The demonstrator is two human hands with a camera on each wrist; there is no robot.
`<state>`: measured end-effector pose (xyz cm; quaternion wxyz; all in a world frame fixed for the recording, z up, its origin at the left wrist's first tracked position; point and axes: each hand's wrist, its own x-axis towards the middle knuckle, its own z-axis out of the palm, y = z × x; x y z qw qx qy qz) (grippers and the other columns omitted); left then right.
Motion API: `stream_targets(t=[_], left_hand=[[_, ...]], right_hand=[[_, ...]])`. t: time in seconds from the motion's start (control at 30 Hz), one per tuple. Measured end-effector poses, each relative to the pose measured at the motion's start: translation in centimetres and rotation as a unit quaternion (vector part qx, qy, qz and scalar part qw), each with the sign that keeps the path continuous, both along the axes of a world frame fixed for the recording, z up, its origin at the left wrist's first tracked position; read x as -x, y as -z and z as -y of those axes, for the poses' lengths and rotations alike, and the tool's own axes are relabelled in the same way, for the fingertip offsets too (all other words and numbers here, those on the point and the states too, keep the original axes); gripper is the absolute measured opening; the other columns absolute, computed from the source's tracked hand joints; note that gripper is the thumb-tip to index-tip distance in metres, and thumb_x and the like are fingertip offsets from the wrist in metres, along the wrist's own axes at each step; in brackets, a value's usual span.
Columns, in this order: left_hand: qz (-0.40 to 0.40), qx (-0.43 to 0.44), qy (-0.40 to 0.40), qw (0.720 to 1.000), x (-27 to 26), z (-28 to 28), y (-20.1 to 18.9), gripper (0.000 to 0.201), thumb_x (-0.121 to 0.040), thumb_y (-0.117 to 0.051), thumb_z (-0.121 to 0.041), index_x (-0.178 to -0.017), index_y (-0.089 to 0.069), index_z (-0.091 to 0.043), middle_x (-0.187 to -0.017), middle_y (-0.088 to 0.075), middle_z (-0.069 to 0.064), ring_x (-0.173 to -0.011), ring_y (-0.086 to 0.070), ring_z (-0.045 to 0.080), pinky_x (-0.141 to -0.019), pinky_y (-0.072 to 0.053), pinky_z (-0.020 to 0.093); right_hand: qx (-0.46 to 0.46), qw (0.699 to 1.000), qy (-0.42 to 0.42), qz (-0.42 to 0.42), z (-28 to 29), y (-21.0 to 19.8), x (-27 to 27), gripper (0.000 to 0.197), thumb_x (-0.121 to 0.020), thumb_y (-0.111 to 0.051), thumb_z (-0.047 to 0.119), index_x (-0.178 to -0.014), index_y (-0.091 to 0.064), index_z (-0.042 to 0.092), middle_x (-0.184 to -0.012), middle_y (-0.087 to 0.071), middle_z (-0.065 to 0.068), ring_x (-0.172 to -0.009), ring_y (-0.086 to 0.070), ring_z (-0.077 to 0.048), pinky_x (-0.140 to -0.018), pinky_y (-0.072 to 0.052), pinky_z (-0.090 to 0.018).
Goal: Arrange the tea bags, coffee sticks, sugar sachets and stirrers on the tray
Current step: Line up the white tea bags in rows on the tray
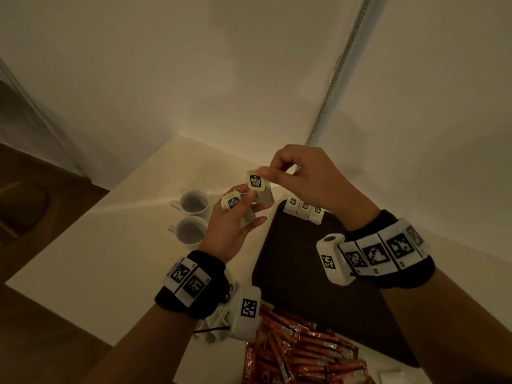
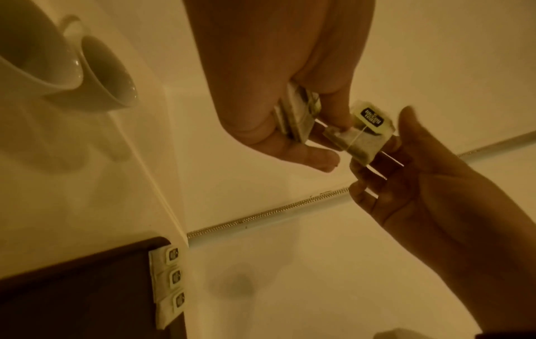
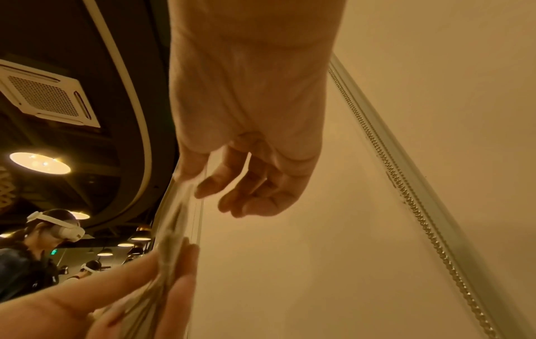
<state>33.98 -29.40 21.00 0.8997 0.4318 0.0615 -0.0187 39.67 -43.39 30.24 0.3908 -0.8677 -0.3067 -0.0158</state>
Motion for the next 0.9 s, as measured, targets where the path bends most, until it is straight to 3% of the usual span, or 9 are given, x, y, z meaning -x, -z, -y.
stream_targets(t=[0.1,0.17,0.3,0.43,0.57,0.67,0.8,0.9], left_hand=[[-0.002,0.030,0.017,0.999,0.0,0.3,-0.3,0.011,-0.079,-0.060,-0.025,-0.090,-0.060,-0.023,-0.096,-0.071,0.001,-0.090,-0.068,0.014,-0.063,-0.053,0.022],[0.001,0.020,0.026,0.999,0.0,0.4,-0.4,0.010,-0.080,-0.060,-0.024,-0.089,-0.060,-0.022,-0.094,-0.071,-0.001,-0.089,-0.068,0.013,-0.062,-0.053,0.022],[-0.002,0.027,0.021,0.999,-0.2,0.6,-0.6,0.012,-0.078,-0.062,-0.025,-0.090,-0.059,-0.021,-0.096,-0.069,0.002,-0.083,-0.067,0.012,-0.059,-0.052,0.022],[-0.006,0.048,0.014,0.999,-0.4,0.6,-0.7,0.010,-0.078,-0.062,-0.024,-0.087,-0.060,-0.021,-0.090,-0.070,0.000,-0.080,-0.067,0.012,-0.057,-0.051,0.020],[0.004,0.033,0.028,0.999,-0.4,0.8,-0.9,0.010,-0.078,-0.062,-0.023,-0.088,-0.059,-0.021,-0.089,-0.070,-0.001,-0.078,-0.066,0.012,-0.057,-0.051,0.021],[0.016,0.016,0.029,0.999,-0.5,0.9,-1.1,0.013,-0.077,-0.062,-0.023,-0.089,-0.058,-0.020,-0.089,-0.071,-0.001,-0.077,-0.067,0.012,-0.056,-0.051,0.022],[0.021,0.013,0.026,0.999,-0.5,0.9,-1.4,0.014,-0.076,-0.062,-0.024,-0.089,-0.059,-0.021,-0.090,-0.071,-0.001,-0.081,-0.068,0.015,-0.057,-0.052,0.022],[0.036,0.005,0.051,0.998,-0.4,1.1,-1.5,0.022,-0.080,-0.063,-0.023,-0.101,-0.058,-0.023,-0.095,-0.072,-0.003,-0.089,-0.069,0.015,-0.059,-0.054,0.022]], right_hand=[[0.018,0.999,-0.016,0.022,0.0,0.0,-0.1,0.016,-0.081,-0.071,0.029,-0.079,-0.068,0.014,-0.078,-0.063,0.008,-0.073,-0.059,-0.005,-0.062,-0.041,-0.007],[0.015,0.999,-0.013,0.039,0.1,0.0,-0.1,0.022,-0.083,-0.069,0.029,-0.074,-0.066,0.010,-0.073,-0.062,0.005,-0.071,-0.058,-0.006,-0.061,-0.040,-0.008],[-0.003,1.000,-0.021,0.002,0.2,-0.3,0.2,0.016,-0.086,-0.067,0.028,-0.091,-0.068,0.013,-0.084,-0.067,0.006,-0.076,-0.060,-0.001,-0.063,-0.042,-0.007],[-0.013,1.000,-0.016,0.002,0.7,-0.4,0.1,0.014,-0.084,-0.069,0.026,-0.080,-0.065,0.012,-0.079,-0.065,0.006,-0.074,-0.061,-0.003,-0.062,-0.043,-0.009],[0.003,1.000,-0.014,0.001,0.6,-0.4,0.0,0.007,-0.086,-0.066,0.020,-0.091,-0.067,0.015,-0.084,-0.065,0.012,-0.078,-0.060,-0.002,-0.063,-0.043,-0.007],[-0.006,1.000,-0.001,-0.004,0.7,-0.2,-0.1,0.012,-0.086,-0.067,0.023,-0.081,-0.065,0.011,-0.075,-0.062,0.010,-0.072,-0.058,-0.001,-0.064,-0.042,-0.008],[-0.014,1.000,-0.004,-0.016,0.8,-0.3,0.0,0.014,-0.085,-0.068,0.028,-0.087,-0.067,0.015,-0.078,-0.065,0.004,-0.070,-0.058,-0.004,-0.064,-0.043,-0.010],[-0.019,1.000,-0.003,-0.010,0.7,-0.4,0.1,0.020,-0.081,-0.072,0.028,-0.074,-0.065,0.011,-0.069,-0.061,0.005,-0.064,-0.056,-0.006,-0.063,-0.043,-0.012]])
